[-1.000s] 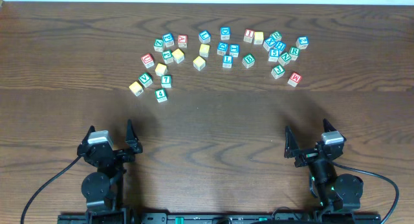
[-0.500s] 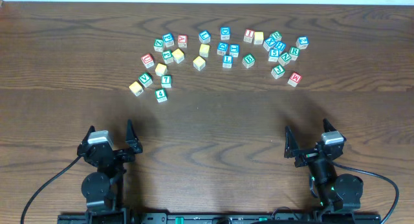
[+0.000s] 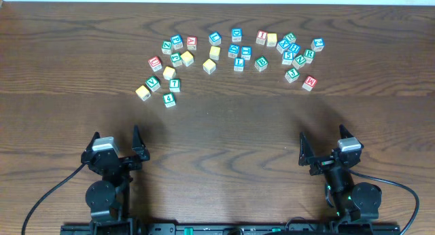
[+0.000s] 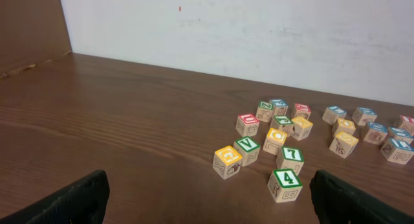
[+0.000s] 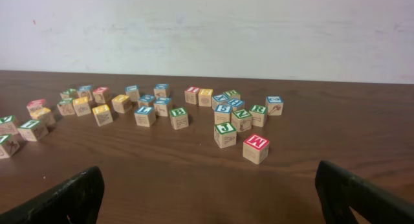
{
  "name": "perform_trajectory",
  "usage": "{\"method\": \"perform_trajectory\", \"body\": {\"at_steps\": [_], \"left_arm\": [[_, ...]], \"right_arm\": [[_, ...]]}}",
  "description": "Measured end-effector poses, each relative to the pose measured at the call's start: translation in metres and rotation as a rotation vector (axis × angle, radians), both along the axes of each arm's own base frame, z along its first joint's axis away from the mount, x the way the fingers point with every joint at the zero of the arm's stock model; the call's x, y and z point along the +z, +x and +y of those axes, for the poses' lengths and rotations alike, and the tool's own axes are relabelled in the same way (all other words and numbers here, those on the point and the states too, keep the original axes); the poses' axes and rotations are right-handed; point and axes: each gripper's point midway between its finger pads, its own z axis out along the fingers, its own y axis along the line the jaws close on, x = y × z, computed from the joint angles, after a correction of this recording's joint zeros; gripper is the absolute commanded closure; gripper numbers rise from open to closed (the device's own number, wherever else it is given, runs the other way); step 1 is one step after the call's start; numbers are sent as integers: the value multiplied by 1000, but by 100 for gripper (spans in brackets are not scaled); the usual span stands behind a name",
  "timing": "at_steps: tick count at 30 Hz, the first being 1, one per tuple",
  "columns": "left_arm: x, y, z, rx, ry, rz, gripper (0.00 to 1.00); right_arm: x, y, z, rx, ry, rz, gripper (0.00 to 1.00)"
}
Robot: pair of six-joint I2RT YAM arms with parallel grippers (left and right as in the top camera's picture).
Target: Spell out CORL
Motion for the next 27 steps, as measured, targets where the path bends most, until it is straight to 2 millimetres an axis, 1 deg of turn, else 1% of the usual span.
{"method": "perform_trajectory", "body": {"at_steps": [27], "left_arm": [[0,0,0,-1,0,-1,2]], "right_arm": [[0,0,0,0,0,0,1]]}}
